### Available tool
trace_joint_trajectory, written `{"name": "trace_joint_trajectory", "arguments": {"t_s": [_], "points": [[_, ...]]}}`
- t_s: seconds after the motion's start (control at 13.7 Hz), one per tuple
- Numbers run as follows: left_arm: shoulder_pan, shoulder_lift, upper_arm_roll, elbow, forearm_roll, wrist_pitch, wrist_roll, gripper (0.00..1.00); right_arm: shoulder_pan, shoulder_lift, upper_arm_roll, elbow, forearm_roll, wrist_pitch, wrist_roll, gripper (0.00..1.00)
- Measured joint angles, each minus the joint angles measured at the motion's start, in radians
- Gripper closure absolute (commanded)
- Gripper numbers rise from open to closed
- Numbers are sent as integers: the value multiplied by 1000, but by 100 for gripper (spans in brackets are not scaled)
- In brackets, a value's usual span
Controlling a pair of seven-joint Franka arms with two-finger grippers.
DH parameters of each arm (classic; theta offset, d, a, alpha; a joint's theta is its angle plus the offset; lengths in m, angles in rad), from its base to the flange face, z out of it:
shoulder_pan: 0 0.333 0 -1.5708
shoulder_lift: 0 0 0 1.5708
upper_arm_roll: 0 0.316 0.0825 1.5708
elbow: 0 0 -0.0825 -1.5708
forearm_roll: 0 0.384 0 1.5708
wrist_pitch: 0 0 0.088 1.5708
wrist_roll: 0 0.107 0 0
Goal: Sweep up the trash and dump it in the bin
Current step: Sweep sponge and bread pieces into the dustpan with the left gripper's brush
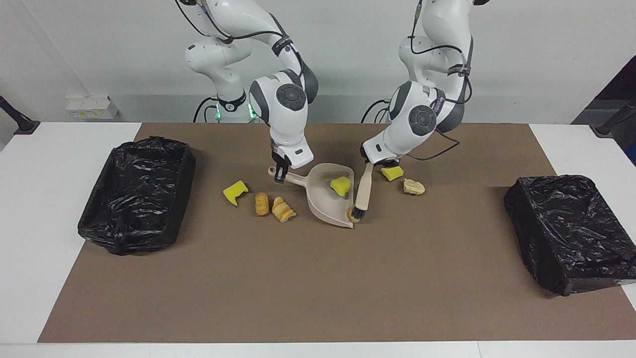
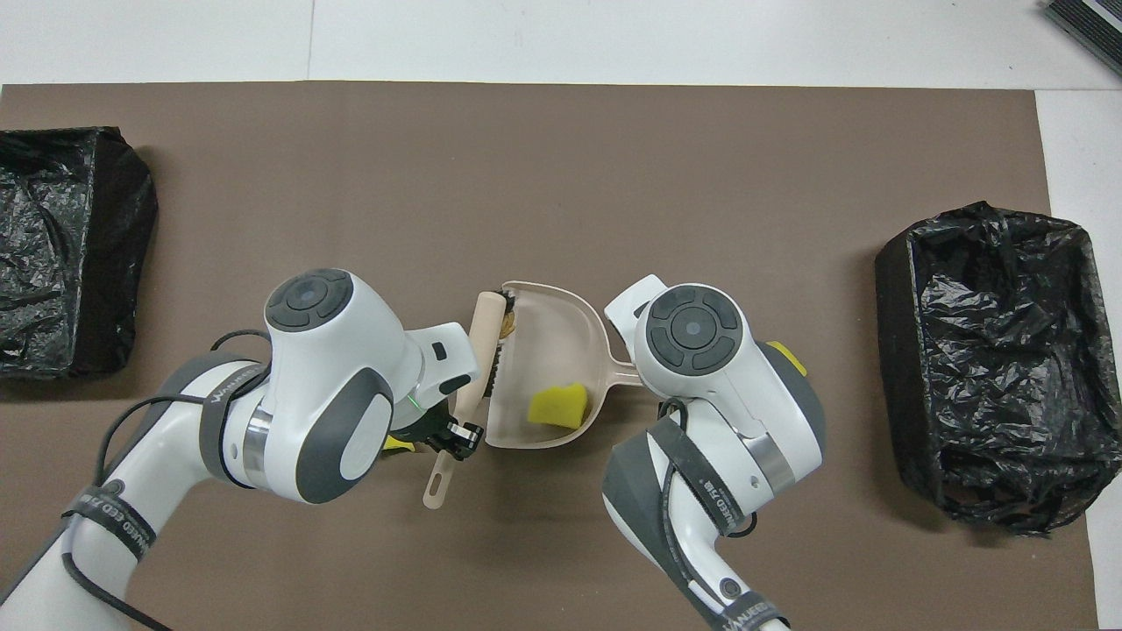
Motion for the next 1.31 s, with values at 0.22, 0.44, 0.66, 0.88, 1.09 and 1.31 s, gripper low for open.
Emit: {"name": "trace_joint_trajectory", "arguments": {"t_s": [0.22, 0.44, 0.66, 0.88, 1.09, 1.31], "points": [[-47, -23, -5, 0, -39, -28, -28, 100, 0, 0, 0, 0, 0, 0, 1, 100], [-47, -86, 15, 3, -60, -79, -66, 100, 0, 0, 0, 0, 0, 0, 2, 100], [-38, -154, 29, 1, -57, -99, -241, 100, 1, 0, 0, 0, 0, 0, 12, 100], [-25, -161, 34, -7, 11, -99, -515, 100, 3, 0, 0, 1, 0, 0, 19, 100], [28, -162, 36, -35, 40, -104, -766, 100, 4, 0, 1, 1, 0, 3, 21, 100], [92, -183, 37, -136, 60, -111, -870, 100, 4, 0, 2, 0, 0, 19, 21, 100]]}}
